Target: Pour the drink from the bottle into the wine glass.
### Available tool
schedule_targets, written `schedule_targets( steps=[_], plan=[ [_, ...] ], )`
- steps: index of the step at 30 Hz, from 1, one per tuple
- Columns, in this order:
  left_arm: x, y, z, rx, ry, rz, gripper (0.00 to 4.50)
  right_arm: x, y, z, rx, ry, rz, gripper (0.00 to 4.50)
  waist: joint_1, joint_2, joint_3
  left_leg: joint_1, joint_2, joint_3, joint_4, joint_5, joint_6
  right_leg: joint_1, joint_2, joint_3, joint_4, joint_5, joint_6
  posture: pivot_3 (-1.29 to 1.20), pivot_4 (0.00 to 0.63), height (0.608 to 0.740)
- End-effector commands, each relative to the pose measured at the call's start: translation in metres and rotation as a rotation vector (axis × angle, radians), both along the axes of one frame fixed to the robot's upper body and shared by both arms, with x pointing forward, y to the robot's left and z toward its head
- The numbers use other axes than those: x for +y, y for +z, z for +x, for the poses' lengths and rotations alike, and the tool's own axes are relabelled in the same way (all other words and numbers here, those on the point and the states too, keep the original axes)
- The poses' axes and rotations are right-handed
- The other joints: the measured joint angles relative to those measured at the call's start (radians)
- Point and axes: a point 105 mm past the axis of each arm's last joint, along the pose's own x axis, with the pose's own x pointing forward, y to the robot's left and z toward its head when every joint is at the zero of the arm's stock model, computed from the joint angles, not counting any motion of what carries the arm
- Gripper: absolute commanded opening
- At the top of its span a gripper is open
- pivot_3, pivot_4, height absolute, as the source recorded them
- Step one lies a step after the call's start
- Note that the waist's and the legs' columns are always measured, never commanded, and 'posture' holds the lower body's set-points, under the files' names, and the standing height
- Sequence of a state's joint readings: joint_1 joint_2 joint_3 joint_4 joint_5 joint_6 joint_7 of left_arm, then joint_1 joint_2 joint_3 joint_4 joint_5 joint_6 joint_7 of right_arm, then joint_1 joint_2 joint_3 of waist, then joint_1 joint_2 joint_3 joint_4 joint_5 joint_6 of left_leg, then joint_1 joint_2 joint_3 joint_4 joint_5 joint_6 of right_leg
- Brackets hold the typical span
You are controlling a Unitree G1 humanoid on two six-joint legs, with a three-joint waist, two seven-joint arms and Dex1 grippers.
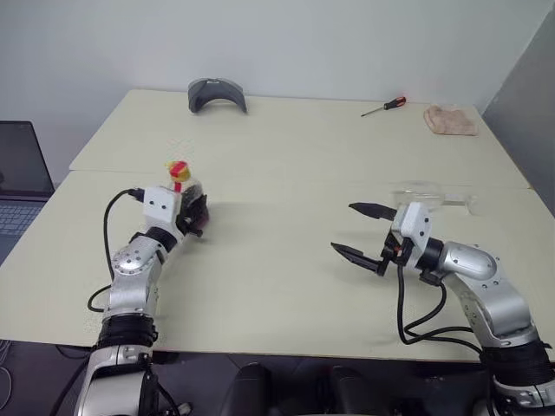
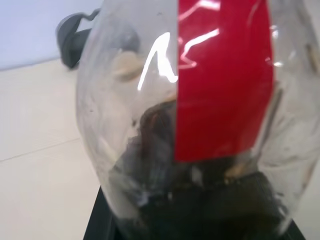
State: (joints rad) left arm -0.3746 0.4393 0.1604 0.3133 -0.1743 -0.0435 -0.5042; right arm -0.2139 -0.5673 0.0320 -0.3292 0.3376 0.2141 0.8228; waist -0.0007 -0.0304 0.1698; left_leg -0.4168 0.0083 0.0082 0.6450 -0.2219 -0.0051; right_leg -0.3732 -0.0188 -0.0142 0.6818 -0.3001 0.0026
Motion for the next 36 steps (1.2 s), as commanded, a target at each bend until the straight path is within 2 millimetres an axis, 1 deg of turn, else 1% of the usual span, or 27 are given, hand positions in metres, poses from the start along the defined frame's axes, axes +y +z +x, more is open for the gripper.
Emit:
schedule_targets(
  steps=[1,4,7,9,11,14,19,21,24,27,31,36],
  plan=[
    [-0.046,0.022,-0.01,-0.065,-0.168,0.025,1.16,-0.006,0.022,-0.007,-0.061,-0.04,0.047,4.5,0.002,0.0,0.0,0.0,0.0,0.0,0.0,0.0,0.0,0.0,0.0,0.0,0.0,0.0,0.0,0.0,0.15,0.74],
    [-0.08,0.017,-0.016,-0.036,-0.291,0.035,1.08,-0.007,0.031,-0.015,-0.077,-0.066,0.066,4.5,0.002,0.0,0.0,0.0,0.0,0.0,0.0,0.0,0.0,0.0,0.0,0.0,0.0,0.0,0.0,0.0,0.15,0.74],
    [-0.099,0.015,-0.016,-0.011,-0.359,0.033,1.05,-0.005,0.034,-0.02,-0.061,-0.099,0.076,4.5,0.001,0.0,0.0,0.0,0.0,0.0,0.0,0.0,0.0,0.0,0.0,0.0,0.0,0.0,0.0,0.0,0.15,0.74],
    [-0.119,0.011,-0.017,0.011,-0.437,0.038,1.04,-0.005,0.035,-0.021,-0.034,-0.15,0.089,4.5,-0.001,0.0,0.0,0.0,0.0,0.0,0.0,0.0,0.0,0.0,0.001,0.0,0.0,0.0,0.0,0.0,0.15,0.74],
    [-0.141,0.011,-0.021,0.02,-0.536,0.029,1.03,-0.003,0.036,-0.022,-0.021,-0.173,0.088,4.5,0.0,0.0,0.0,0.0,0.0,0.0,0.0,0.0,0.0,0.0,0.001,0.0,0.001,0.0,0.0,0.0,0.15,0.74],
    [-0.173,0.016,-0.029,0.022,-0.711,0.02,1.03,0.006,0.043,-0.025,-0.013,-0.135,0.103,4.5,0.001,0.0,0.0,0.0,-0.001,0.0,0.0,0.0,0.0,0.0,0.001,0.0,0.0,0.0,0.0,0.0,0.15,0.74],
    [-0.2,0.018,-0.04,0.042,-0.904,0.039,1.02,0.011,0.051,-0.028,-0.038,-0.089,0.107,4.5,-0.002,0.0,0.0,0.0,-0.001,0.0,0.0,0.0,0.0,0.0,0.002,0.001,0.0,0.0,0.0,0.0,0.15,0.74],
    [-0.207,0.016,-0.046,0.051,-0.965,0.06,1.02,0.01,0.054,-0.029,-0.022,-0.067,0.119,4.5,-0.002,0.0,0.0,0.0,0.0,-0.001,0.0,0.0,0.0,0.0,0.003,0.001,0.0,0.0,0.0,0.0,0.15,0.74],
    [-0.212,0.011,-0.048,0.067,-1.005,0.084,1.02,0.009,0.058,-0.031,-0.011,-0.041,0.124,4.5,-0.002,0.0,0.0,0.0,0.0,-0.001,0.0,0.0,0.0,0.0,0.003,0.001,0.0,0.0,0.0,0.0,0.15,0.74],
    [-0.215,0.006,-0.053,0.081,-1.056,0.102,1.02,0.014,0.061,-0.036,0.013,-0.001,0.129,4.5,-0.001,0.0,0.0,0.0,0.0,-0.001,0.0,0.0,0.0,0.0,0.003,0.001,0.0,0.0,0.0,0.0,0.15,0.74],
    [-0.219,0.003,-0.057,0.079,-1.085,0.115,1.02,0.023,0.063,-0.037,0.027,0.037,0.135,4.5,-0.002,0.0,0.0,0.0,0.0,-0.001,0.0,0.0,0.0,0.0,0.003,0.001,0.0,0.0,0.0,0.0,0.15,0.74],
    [-0.223,0.003,-0.058,0.07,-1.095,0.115,1.02,0.032,0.064,-0.03,0.045,0.06,0.142,4.5,-0.001,0.0,0.0,-0.001,0.0,-0.001,0.0,0.0,0.0,0.0,0.003,0.001,0.0,0.0,0.0,0.0,0.15,0.74]
  ],
)
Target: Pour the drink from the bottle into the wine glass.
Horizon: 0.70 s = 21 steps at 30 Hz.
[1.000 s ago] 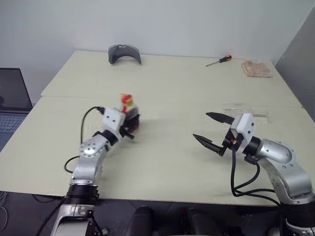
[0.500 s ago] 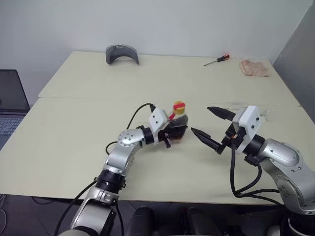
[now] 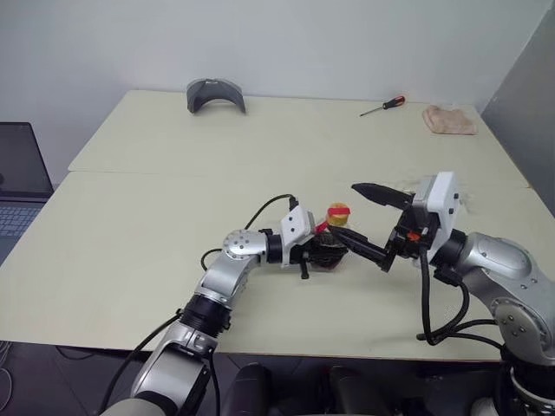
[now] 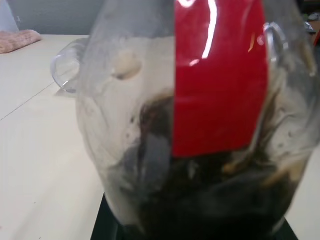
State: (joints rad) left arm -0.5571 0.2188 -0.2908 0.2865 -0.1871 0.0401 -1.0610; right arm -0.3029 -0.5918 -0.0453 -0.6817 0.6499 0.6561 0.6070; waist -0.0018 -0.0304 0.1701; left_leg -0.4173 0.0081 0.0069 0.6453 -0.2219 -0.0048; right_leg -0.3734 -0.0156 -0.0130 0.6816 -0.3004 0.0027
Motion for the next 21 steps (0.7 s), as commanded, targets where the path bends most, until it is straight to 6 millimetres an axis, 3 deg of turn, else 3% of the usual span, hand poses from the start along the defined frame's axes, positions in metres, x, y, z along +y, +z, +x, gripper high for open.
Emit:
schedule_targets(
  steps=[1,6,16,21],
  plan=[
    [-0.009,0.016,-0.002,-0.069,-0.039,-0.026,1.02,0.007,0.005,0.0,-0.017,0.025,0.006,4.5,0.0,0.0,0.0,0.0,0.0,0.0,0.0,0.0,0.0,0.0,0.0,0.0,0.0,0.0,0.0,0.0,0.15,0.74],
    [-0.01,0.017,-0.002,-0.081,-0.041,-0.026,1.02,0.007,0.0,0.008,-0.011,0.017,-0.014,4.5,0.0,0.0,0.0,0.0,0.0,0.0,0.0,0.0,0.0,0.0,0.0,0.0,0.0,0.0,0.0,0.0,0.15,0.74],
    [-0.008,0.017,-0.003,-0.089,-0.034,-0.022,1.0,0.002,0.003,0.012,-0.013,-0.002,0.029,1.25,0.0,0.0,0.0,0.0,0.0,0.0,0.0,0.0,0.0,0.0,0.0,0.0,0.0,0.0,0.0,0.0,0.15,0.74],
    [-0.008,0.017,-0.002,-0.09,-0.03,-0.025,0.99,-0.002,0.005,0.011,-0.005,0.016,0.038,1.26,0.0,0.0,0.0,0.0,0.0,0.0,0.0,0.0,0.0,0.0,0.0,0.0,0.0,0.0,0.0,0.0,0.15,0.74]
  ],
)
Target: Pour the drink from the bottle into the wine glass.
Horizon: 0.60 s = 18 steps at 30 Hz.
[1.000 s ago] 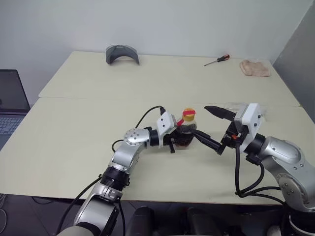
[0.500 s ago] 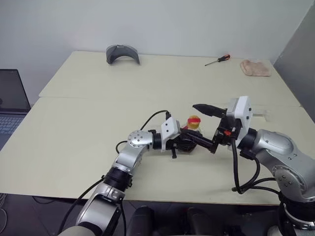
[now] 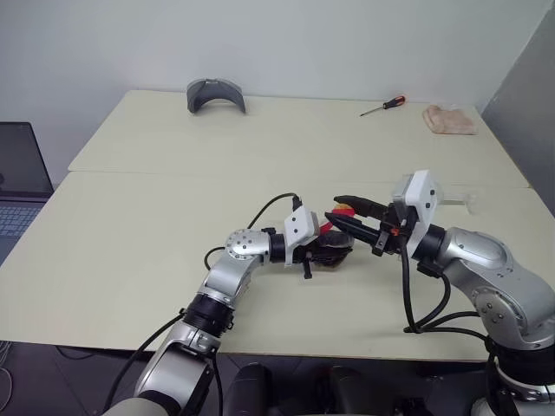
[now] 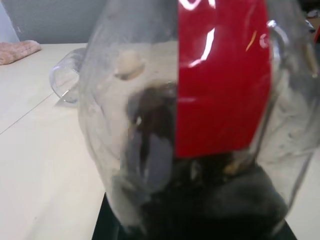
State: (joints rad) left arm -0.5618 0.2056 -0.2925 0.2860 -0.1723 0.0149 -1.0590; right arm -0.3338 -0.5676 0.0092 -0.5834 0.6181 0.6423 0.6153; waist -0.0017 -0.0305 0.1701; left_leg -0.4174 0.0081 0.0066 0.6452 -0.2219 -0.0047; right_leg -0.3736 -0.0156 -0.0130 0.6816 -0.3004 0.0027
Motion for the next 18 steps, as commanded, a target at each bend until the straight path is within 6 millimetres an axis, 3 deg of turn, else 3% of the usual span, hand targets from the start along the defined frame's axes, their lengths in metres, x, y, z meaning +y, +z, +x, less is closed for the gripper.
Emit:
schedule_targets(
  steps=[1,8,13,18],
  plan=[
    [-0.004,0.014,-0.002,-0.058,-0.021,-0.021,0.99,-0.006,0.016,-0.004,-0.061,0.031,0.027,1.26,0.0,0.0,0.0,0.0,0.0,0.0,0.0,0.0,0.0,0.0,0.0,0.0,0.0,0.0,0.0,0.0,0.15,0.74],
    [-0.009,0.014,-0.009,-0.058,-0.053,-0.023,0.97,-0.02,-0.001,0.014,0.006,0.164,-0.169,1.26,-0.001,0.0,0.0,0.0,0.0,0.0,0.0,0.0,0.0,0.0,0.0,0.0,0.0,0.0,0.0,0.0,0.15,0.74],
    [-0.01,0.014,-0.013,-0.088,-0.079,-0.004,0.96,-0.035,-0.004,0.045,-0.025,0.228,-0.365,1.26,-0.006,0.003,0.002,0.001,0.001,0.001,0.0,0.0,0.0,-0.001,0.002,0.001,0.0,0.0,0.0,0.0,0.15,0.74],
    [-0.01,0.013,-0.014,-0.093,-0.076,-0.004,0.92,-0.029,0.009,0.048,-0.051,0.274,-0.342,1.26,0.0,0.003,0.003,0.0,0.001,0.0,0.0,0.0,0.0,-0.001,0.002,0.0,-0.001,0.0,0.0,0.0,0.15,0.74]
  ],
)
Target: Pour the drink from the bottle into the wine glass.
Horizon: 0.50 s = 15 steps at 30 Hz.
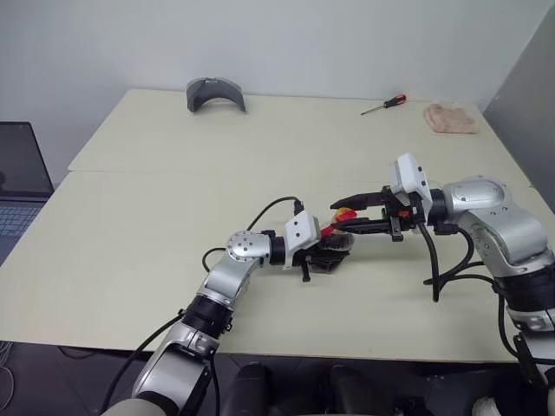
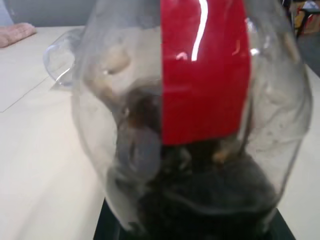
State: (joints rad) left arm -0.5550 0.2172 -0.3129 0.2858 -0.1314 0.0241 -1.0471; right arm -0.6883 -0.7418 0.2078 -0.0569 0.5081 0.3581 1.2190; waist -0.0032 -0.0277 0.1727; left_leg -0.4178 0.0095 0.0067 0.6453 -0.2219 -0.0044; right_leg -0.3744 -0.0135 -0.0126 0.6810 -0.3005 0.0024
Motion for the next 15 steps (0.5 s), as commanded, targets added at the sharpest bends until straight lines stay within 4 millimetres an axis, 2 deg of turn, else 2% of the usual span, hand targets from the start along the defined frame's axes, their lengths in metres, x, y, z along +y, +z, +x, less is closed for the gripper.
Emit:
schedule_targets(
  steps=[1,4,7,8,15],
  plan=[
    [-0.011,0.023,-0.014,-0.092,-0.087,-0.062,0.9,-0.015,0.015,0.013,-0.04,-0.12,0.015,1.26,0.002,0.0,0.0,-0.001,0.0,0.0,0.0,0.0,0.0,0.0,0.0,0.0,0.0,0.0,0.0,0.0,0.15,0.74],
    [-0.012,0.023,-0.011,-0.095,-0.068,-0.071,0.9,-0.011,0.023,-0.012,0.038,-0.07,0.098,1.26,0.008,0.0,0.0,-0.002,0.0,0.0,0.001,0.0,0.0,0.0,-0.002,-0.001,-0.001,0.0,0.0,0.0,0.15,0.74],
    [-0.011,0.024,-0.011,-0.098,-0.066,-0.071,0.9,-0.011,0.03,-0.022,0.078,-0.148,0.207,1.26,0.011,0.0,0.0,-0.002,-0.001,0.0,0.001,0.0,0.0,0.0,-0.003,-0.001,0.0,0.0,0.0,0.0,0.15,0.74],
    [-0.011,0.024,-0.011,-0.1,-0.066,-0.071,0.9,-0.011,0.032,-0.025,0.088,-0.183,0.248,2.0,0.011,0.0,0.0,-0.002,-0.001,0.0,0.001,0.0,0.0,0.0,-0.003,-0.001,0.0,0.0,0.0,0.0,0.15,0.74],
    [-0.012,0.023,-0.009,-0.095,-0.069,-0.072,0.9,-0.004,0.04,-0.05,-0.003,-0.402,0.454,4.34,0.002,0.001,0.0,-0.001,0.0,0.0,0.0,0.0,0.0,0.0,-0.002,0.0,0.001,0.0,0.0,0.0,0.15,0.74]
  ],
)
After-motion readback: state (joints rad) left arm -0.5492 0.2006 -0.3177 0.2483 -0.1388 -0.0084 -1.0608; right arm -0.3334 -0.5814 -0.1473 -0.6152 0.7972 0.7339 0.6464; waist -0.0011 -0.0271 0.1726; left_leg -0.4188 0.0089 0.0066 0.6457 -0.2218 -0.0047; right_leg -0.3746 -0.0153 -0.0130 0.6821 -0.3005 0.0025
